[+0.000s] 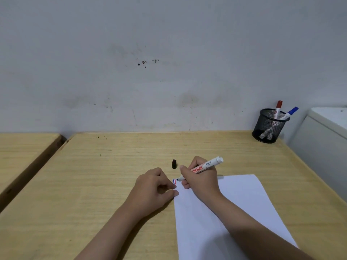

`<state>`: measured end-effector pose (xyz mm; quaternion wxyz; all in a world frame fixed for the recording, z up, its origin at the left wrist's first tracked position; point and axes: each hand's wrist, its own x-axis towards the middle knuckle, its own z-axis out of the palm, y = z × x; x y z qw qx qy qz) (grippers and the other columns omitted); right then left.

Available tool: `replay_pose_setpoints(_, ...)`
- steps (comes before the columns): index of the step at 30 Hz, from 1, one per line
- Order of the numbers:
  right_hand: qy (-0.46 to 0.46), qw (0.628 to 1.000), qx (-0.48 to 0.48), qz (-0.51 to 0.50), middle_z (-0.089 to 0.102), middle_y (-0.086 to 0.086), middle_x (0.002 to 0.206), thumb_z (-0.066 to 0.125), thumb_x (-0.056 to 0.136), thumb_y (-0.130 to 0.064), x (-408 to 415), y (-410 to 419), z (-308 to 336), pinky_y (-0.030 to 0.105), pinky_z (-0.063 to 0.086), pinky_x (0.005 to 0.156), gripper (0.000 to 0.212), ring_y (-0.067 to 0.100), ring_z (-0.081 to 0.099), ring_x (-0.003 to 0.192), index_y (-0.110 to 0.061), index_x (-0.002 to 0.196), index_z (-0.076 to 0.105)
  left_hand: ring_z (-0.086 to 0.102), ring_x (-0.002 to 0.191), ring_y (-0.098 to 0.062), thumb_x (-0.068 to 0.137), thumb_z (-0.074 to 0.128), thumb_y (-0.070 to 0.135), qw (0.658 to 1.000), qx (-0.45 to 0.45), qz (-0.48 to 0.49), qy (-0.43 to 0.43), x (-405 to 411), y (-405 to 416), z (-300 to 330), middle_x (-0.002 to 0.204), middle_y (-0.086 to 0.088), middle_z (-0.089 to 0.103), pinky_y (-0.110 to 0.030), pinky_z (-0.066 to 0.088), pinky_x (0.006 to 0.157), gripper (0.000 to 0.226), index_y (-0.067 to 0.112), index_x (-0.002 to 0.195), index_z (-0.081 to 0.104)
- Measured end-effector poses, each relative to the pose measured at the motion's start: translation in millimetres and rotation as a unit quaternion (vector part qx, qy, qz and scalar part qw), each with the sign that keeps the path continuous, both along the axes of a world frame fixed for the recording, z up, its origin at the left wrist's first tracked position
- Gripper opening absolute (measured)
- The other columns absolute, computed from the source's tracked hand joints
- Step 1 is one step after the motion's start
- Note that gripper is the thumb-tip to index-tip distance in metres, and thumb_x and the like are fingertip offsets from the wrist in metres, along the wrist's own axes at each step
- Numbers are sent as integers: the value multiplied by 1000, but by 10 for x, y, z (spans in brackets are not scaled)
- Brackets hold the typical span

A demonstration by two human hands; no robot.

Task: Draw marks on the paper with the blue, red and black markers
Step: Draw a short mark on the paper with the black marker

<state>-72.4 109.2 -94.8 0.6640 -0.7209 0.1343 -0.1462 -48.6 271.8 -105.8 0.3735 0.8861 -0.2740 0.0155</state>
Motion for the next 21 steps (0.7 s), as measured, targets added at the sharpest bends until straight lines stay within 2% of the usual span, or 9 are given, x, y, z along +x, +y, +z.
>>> replay_pose_setpoints(13,15,999,-20,29,55,15,57,67,77,-2,45,-23,-21,31,52,48,30,15,62,45,-9,58,44,58,77,-3,60,60,57,1000,13,-5,-5,18,-8,22,73,15,57,-37,51,74,36,29,77,74)
replay_pose_setpoints(18,40,999,-20,28,47,10,50,61,71,2,57,-21,-14,26,41,42,30,18,52,38,-11,56,39,59,77,-4,62,67,51,1000,12,-3,-5,18,-16,26,73,16,56,-39,51,76,28,28,77,74)
replay_pose_setpoints(21,29,999,-3,21,50,6,47,63,73,1,38,-30,-23,27,44,43,31,18,55,39,-11,56,41,59,78,-4,62,66,52,1000,15,-6,-8,17,-13,28,75,15,58,-39,51,76,29,29,78,74)
